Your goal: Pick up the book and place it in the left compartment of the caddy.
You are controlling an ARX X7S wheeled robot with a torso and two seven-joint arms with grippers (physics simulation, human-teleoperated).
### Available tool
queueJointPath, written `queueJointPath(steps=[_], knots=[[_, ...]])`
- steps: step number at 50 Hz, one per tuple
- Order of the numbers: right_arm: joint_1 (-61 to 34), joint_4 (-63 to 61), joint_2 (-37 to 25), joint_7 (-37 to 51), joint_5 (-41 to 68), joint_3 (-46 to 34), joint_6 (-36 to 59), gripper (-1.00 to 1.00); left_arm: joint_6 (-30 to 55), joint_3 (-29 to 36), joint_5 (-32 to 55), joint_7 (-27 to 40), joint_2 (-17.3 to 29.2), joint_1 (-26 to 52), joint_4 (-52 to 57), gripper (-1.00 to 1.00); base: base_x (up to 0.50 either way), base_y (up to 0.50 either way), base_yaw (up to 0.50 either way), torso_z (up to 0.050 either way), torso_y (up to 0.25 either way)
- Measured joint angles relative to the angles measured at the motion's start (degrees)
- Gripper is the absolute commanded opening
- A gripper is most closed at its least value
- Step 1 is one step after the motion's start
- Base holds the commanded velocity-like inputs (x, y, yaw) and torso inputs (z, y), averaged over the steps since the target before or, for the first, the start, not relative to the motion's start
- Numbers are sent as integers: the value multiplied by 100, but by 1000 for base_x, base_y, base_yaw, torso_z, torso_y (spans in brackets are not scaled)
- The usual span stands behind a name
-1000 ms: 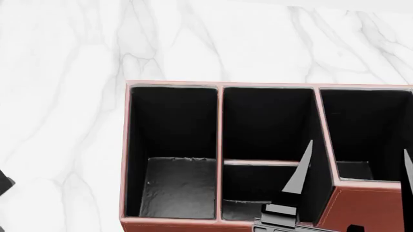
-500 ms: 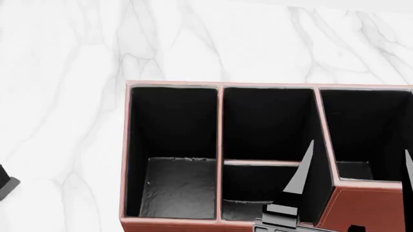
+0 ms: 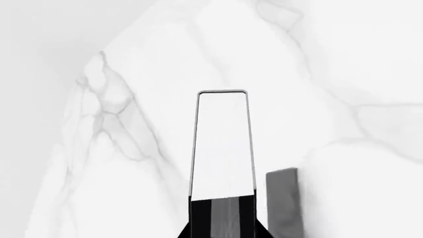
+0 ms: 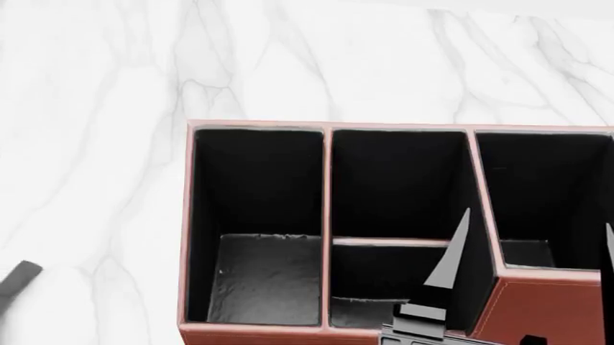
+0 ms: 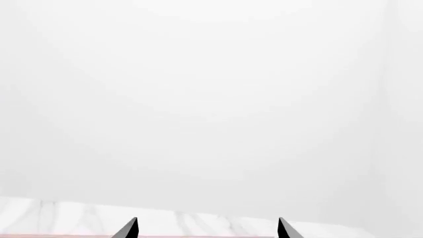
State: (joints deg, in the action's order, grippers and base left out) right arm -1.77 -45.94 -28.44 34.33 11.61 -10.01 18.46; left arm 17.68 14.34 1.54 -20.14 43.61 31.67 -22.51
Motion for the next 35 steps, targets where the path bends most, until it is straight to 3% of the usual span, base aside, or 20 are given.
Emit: queueJointPath(steps=[8, 18, 28, 35], knots=[[20, -26, -2, 3, 42, 21, -26, 100, 1067, -129, 3, 137, 123, -88, 1580, -100, 0, 0, 0, 0, 0], [34, -67, -7, 12, 77, 25, -29, 100, 2586, -76, 51, 148, 98, 405, 3661, -100, 0, 0, 0, 0, 0], [34, -115, -17, 23, 92, 13, -11, 100, 4530, -12, 269, 149, -327, 1339, 5395, -100, 0, 0, 0, 0, 2], [18, -150, -21, 28, 98, -10, 14, 100, 5669, -322, 515, 103, -1004, 1814, 6359, -100, 0, 0, 0, 0, 0]])
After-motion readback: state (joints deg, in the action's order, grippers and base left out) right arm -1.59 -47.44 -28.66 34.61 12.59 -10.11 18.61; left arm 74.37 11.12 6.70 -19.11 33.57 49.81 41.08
